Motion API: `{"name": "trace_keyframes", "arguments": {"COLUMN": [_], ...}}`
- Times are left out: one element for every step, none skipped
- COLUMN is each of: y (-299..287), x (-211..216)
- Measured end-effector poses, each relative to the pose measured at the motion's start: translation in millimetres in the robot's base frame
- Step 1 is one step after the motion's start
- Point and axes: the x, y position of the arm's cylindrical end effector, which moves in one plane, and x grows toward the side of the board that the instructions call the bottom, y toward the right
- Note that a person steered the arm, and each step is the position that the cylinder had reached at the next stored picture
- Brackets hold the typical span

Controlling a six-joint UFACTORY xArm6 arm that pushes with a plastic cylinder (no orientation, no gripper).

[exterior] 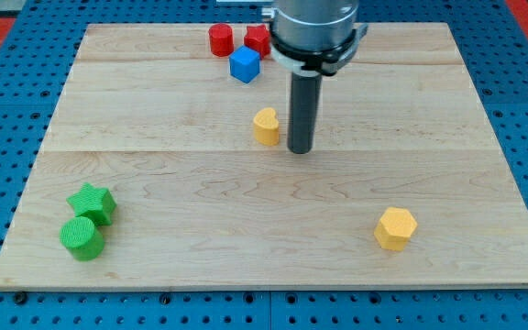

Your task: Move the yellow heart vertically below the blue cube

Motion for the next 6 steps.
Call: {"name": "trace_keyframes", "arguments": {"y": [-0.1, -0.1, 20.0, -11.0, -49.4, -53.2], "x": [-1.5, -1.5, -8.4, -34.3, -16.8, 0.7]}}
